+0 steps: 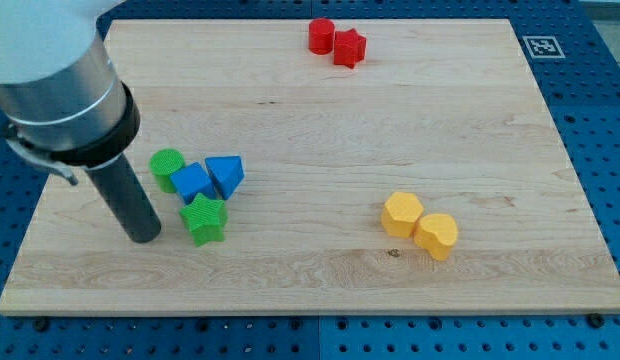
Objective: Push the blue blocks towards the top left corner of the board
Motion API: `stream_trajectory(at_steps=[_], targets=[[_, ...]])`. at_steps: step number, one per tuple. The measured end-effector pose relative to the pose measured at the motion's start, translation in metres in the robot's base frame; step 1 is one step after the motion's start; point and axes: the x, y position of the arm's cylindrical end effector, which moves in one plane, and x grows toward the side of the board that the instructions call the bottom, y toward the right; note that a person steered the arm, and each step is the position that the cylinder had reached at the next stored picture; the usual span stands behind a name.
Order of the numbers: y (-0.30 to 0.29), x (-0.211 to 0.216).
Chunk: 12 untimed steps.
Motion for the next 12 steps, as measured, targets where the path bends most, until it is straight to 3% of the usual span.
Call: stream_trajectory(at_steps=[1, 4, 6, 8, 9, 12], targets=[[0.004, -0.018], [0.074, -0.019], [0.074, -0.046], [0.095, -0.088], [0.123, -0.122], [0.136, -0.233]])
